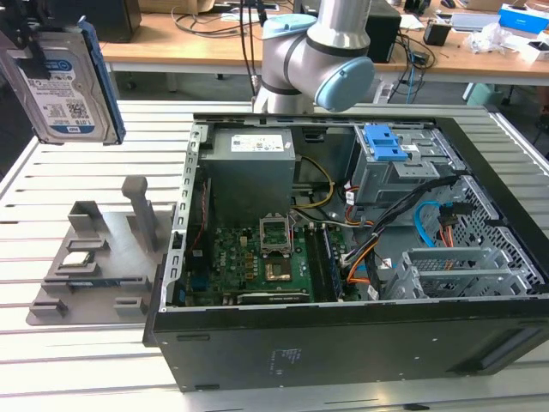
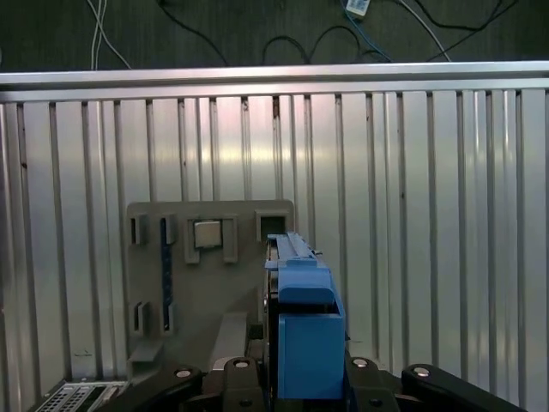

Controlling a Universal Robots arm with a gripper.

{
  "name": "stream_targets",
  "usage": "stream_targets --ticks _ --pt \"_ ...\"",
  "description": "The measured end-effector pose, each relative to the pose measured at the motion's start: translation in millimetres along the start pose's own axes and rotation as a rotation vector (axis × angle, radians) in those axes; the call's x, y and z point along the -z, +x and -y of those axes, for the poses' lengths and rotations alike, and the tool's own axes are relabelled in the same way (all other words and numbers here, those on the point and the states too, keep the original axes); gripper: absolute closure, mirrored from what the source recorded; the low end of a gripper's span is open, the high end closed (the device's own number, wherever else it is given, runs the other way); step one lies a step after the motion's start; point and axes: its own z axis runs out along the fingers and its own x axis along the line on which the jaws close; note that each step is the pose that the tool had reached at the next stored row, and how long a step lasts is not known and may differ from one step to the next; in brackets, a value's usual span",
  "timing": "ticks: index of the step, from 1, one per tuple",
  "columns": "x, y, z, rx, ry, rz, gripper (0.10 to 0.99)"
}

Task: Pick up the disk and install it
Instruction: 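Pick up the disk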

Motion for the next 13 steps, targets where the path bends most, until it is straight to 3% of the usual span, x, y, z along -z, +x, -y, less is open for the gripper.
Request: stream_targets --ticks 8,13 --pt "17.8 -0.9 0.4 0.0 0.0 0.0 0.725" --pt "37.3 -2.0 0.7 0.0 0.0 0.0 0.725"
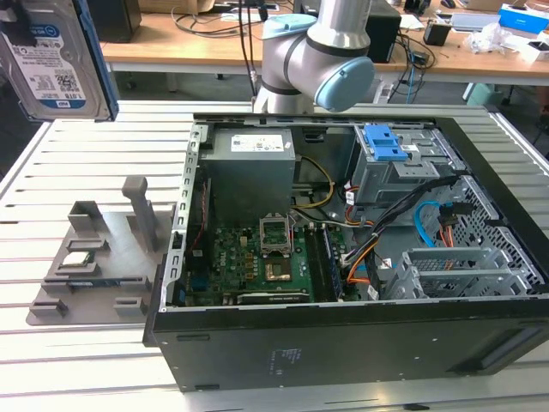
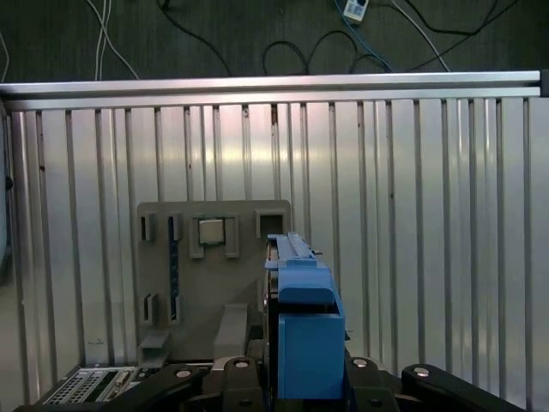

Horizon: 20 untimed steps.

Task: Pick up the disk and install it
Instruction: 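Pick up the disk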

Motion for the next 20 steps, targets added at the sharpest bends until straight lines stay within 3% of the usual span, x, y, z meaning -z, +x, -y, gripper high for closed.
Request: stream_targets --ticks 13,20 --pt "29.7 -1.4 0.4 0.0 0.0 -0.0001 0.725" --pt "31.7 -1.5 0.5 0.0 0.0 0.0 0.725"
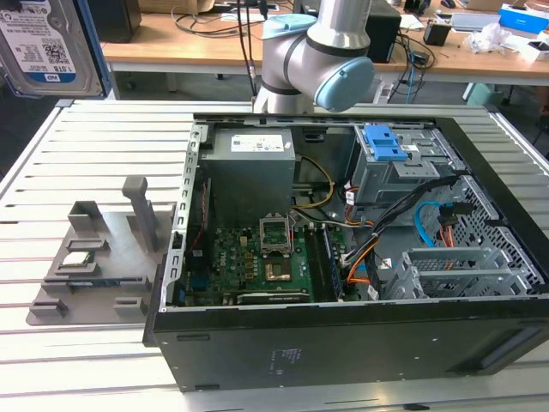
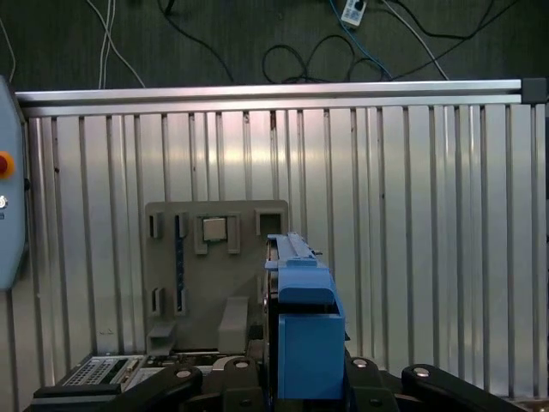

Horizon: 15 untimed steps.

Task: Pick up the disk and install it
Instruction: 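Pick up the disk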

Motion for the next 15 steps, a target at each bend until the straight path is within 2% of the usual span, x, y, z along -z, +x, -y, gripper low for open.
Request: stream_targets --ticks 3,9,12,14,15 --pt "0.0 -0.1 2.0 0.0 0.0 0.0 0.725" --pt "-0.1 -0.6 17.5 0.0 0.0 -0.001 0.725" --pt "-0.3 -1.0 26.8 0.0 0.0 -0.001 0.725" --pt "-0.5 -1.4 40.5 0.0 0.0 -0.001 0.725" --pt "-0.6 -1.6 44.6 0.0 0.0 -0.0009 0.725"
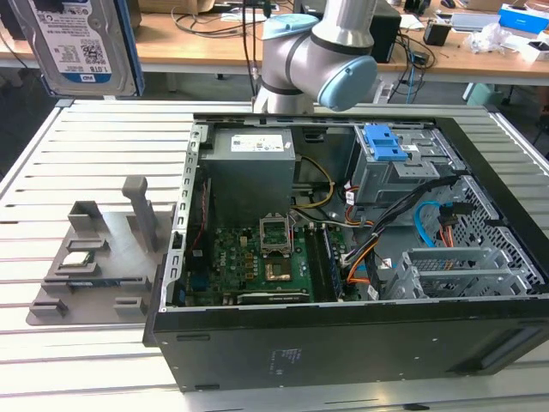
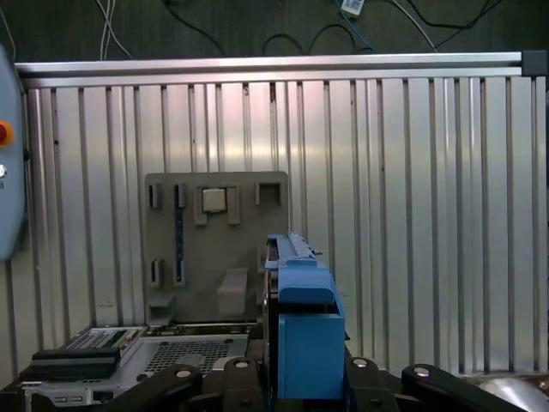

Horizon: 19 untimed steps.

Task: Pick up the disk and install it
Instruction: 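Pick up the disk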

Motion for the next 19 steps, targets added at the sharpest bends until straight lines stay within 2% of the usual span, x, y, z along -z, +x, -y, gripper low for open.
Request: stream_targets --ticks 6,8,19 --pt "-0.2 -0.7 20.7 0.0 0.0 -0.0001 0.725" --pt "-0.5 -1.2 32.6 0.0 0.0 0.0 0.725" --pt "-0.9 -2.3 64.7 0.0 0.0 0.0 0.725"
